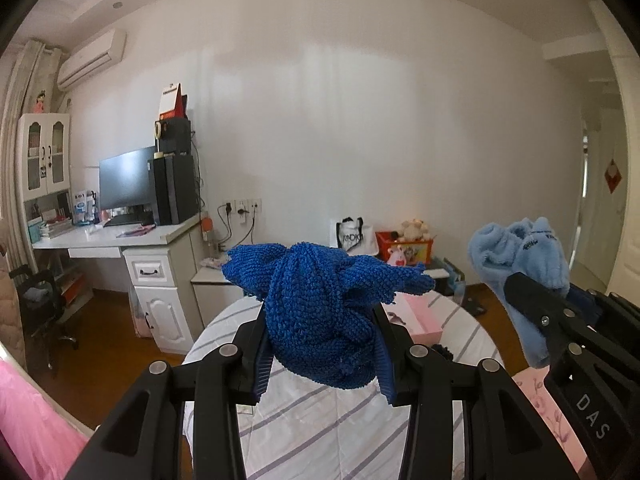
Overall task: Organize soft objects
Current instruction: 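Carry the blue knitted cloth and light blue cloth up over the pink box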
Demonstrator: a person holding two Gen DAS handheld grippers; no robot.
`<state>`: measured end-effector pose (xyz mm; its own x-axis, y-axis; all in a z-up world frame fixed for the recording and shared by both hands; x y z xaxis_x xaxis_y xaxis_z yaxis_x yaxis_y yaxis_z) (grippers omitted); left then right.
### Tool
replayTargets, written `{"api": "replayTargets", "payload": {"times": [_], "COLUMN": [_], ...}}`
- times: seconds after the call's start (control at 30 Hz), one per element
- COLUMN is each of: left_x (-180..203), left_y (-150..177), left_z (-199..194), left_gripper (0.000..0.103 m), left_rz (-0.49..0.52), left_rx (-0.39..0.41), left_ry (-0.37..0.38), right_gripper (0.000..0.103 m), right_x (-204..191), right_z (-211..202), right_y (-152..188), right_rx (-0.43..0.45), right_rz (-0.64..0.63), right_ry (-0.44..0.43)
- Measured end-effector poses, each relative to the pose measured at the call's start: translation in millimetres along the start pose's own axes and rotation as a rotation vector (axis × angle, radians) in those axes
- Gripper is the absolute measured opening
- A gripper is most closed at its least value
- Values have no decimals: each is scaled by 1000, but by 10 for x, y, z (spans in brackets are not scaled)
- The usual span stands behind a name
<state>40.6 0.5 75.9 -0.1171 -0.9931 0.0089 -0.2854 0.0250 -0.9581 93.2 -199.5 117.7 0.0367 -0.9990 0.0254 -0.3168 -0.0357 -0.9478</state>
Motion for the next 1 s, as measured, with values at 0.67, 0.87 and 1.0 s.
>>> {"api": "replayTargets", "payload": {"times": [0.67, 0.87, 1.0], "left_x": [94, 111, 147], "left_y": [223, 131, 44], "left_z": [-117, -33, 32], "left_gripper": [39, 39, 40], "left_rz": [5, 7, 8], "left_rx": [11, 2, -9], "left_ry": [-9, -10, -7], "right_gripper": [20, 20, 20], "right_x": [-6, 2, 11], "right_z": [14, 22, 54], "right_y": [-12, 1, 1], "right_rx": [8, 3, -4], "right_rz": [-4, -1, 2], "right_ry": [-5, -6, -4]}}
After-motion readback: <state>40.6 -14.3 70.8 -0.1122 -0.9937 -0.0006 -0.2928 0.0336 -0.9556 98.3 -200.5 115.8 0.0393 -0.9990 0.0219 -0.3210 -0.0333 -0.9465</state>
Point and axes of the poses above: each gripper's, at about its wrist camera, not at the fingertips, and z roughly the way its jaws point, x to its right, y to its underside, the point moved 2 cm from there along z, roughly the way its jaws point, and after that the axes turned 2 degrees about -y, right-handed, at the moved point
